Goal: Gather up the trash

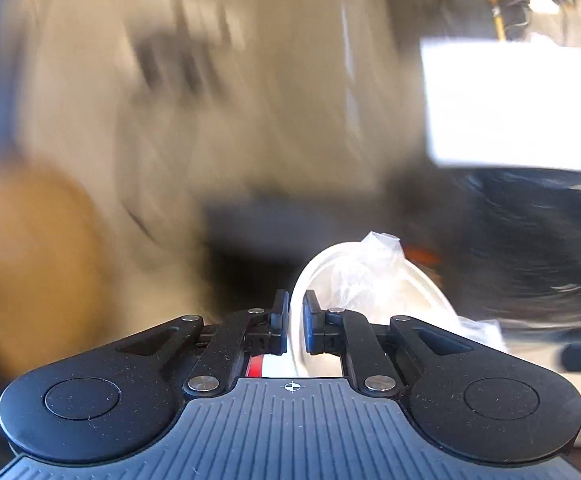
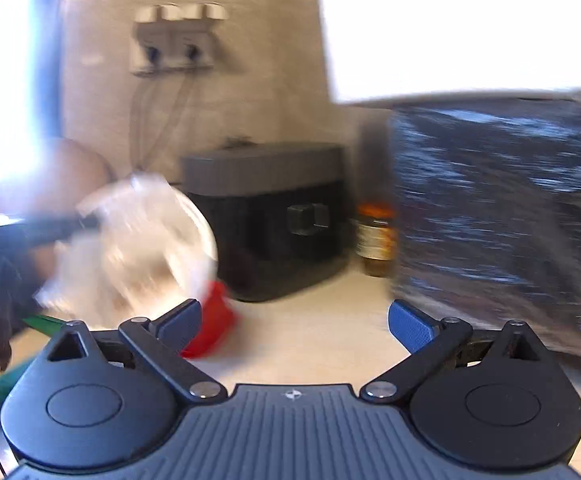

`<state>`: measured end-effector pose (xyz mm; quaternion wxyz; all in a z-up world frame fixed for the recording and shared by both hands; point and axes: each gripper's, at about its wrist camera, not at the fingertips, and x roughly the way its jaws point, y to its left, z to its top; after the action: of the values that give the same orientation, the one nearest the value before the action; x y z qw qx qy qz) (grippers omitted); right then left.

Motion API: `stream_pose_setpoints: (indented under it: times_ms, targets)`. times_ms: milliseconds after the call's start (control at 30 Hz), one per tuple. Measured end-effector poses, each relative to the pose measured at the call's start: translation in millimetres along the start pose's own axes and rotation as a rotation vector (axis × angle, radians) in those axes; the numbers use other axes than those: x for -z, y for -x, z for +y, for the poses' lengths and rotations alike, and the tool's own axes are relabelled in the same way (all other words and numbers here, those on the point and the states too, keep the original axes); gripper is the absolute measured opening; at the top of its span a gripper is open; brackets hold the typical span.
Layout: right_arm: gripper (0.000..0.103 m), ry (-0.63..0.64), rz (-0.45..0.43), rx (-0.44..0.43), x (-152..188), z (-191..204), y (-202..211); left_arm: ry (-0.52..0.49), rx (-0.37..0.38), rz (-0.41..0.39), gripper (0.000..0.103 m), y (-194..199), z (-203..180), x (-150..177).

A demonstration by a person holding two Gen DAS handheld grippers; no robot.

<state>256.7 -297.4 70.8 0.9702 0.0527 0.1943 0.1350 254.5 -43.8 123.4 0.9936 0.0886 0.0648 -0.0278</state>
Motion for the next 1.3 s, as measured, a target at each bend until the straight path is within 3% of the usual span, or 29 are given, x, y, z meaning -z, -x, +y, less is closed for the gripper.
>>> stream_pose_setpoints:
  times_ms: [67, 100, 133, 200, 300, 367, 567, 633, 700, 733, 800, 900, 1067, 1167, 1300]
  targets:
    - [0.101, 0.009, 0.009, -0.046, 1, 21, -9, -0.332, -0.224, -0.182, 0.011, 30, -10, 16]
    - [0.100, 0.020, 0.019, -0.068, 2, 33, -16, -0.474, -0.300, -0.235, 0.011, 37, -15, 31]
    - [0.099, 0.036, 0.029, -0.091, 5, 45, -22, -0.571, -0.337, -0.245, 0.012, 41, -15, 44]
    - [0.093, 0.070, 0.051, -0.138, 10, 69, -31, -0.628, -0.315, -0.166, 0.012, 44, -6, 61]
    - [0.082, 0.054, 0.100, -0.253, 13, 96, -42, -0.560, -0.245, -0.037, 0.012, 48, 12, 74]
    - [0.079, 0.008, 0.129, -0.342, 12, 111, -50, -0.496, -0.202, 0.008, 0.012, 55, 23, 77]
    - [0.078, -0.220, 0.197, -0.514, -5, 138, -86, -0.439, -0.147, 0.030, 0.013, 73, 27, 76]
    - [0.075, -0.282, 0.232, -0.511, -11, 148, -103, -0.441, -0.135, 0.024, 0.013, 79, 29, 75]
    - [0.049, -0.305, 0.270, -0.506, -13, 159, -120, -0.439, -0.130, 0.028, 0.014, 81, 28, 76]
    - [0.042, -0.307, 0.289, -0.502, -15, 164, -128, -0.435, -0.130, 0.029, 0.014, 81, 29, 76]
    - [0.019, -0.274, 0.317, -0.486, -17, 173, -139, -0.416, -0.139, 0.043, 0.014, 80, 31, 75]
    - [0.012, -0.234, 0.302, -0.490, -24, 172, -129, -0.380, -0.146, 0.064, 0.013, 76, 39, 73]
    - [0.011, -0.216, 0.166, -0.484, -60, 151, -81, -0.363, -0.168, 0.083, 0.014, 68, 41, 76]
    - [0.011, -0.199, 0.085, -0.447, -79, 133, -51, -0.335, -0.176, 0.096, 0.013, 64, 44, 77]
    - [0.011, -0.189, 0.040, -0.365, -86, 103, -19, -0.259, -0.174, 0.121, 0.012, 59, 56, 76]
